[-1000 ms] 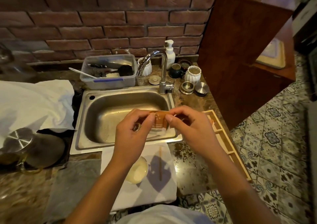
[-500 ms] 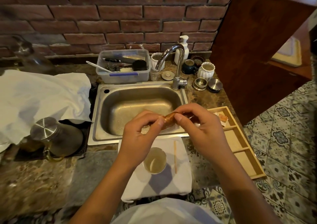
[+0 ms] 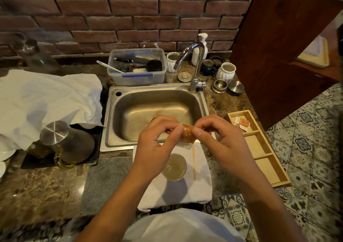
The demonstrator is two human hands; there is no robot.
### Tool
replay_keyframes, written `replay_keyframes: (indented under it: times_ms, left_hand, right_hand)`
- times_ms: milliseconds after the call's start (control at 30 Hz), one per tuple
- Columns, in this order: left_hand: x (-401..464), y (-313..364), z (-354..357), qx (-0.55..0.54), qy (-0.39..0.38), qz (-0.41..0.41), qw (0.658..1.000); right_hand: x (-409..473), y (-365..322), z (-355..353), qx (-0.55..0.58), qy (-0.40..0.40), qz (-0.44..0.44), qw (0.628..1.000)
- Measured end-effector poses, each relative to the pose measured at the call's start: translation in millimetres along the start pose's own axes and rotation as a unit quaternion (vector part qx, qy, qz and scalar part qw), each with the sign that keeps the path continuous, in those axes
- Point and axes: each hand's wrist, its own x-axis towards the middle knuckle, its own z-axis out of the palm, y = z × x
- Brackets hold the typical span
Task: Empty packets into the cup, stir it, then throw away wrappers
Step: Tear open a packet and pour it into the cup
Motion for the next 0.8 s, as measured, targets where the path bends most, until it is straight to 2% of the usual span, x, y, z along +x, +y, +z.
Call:
replay_keyframes:
  times_ms: [67,133,333,467,600,700,800]
  left_hand:
    - [-1,3,-1,-0.01,0.006,-0.003,1.0]
    - [-2,5,-4,-0.018,0.01,0.003,1.0]
    - [-1,2,-7,-0.061,-0.018,-0.054,0.997]
    - [-1,0,-7,-0.07,-0.023,-0.013,0.997]
    - [-1,-1,-6,-0.125,-0.036,-0.051,0.99]
    - [-1,-2,-5,-0.088,-0.034,-0.074,0.993]
    - [-1,1,-1,-0.045,-0.025,-0.069,0.996]
  right_hand:
    - [-1,0,4,-0.089,0.034,-0.007,0.995]
    - [-2,-2,6,-0.13,0.057,-0.006,0.99]
    - [-5,-18,1,-0.073,-0.006,-0.051,0.996]
    - [-4,-18,2,-0.091,0.011,-0.04,0.995]
    - [-5,-17,7,-0.102,0.014,-0.015,0.995]
    - [-6,-18,5,-0.084,-0.023,-0.016,0.996]
    - [-6,-17,1,-0.067,-0.026,-0.038,0.997]
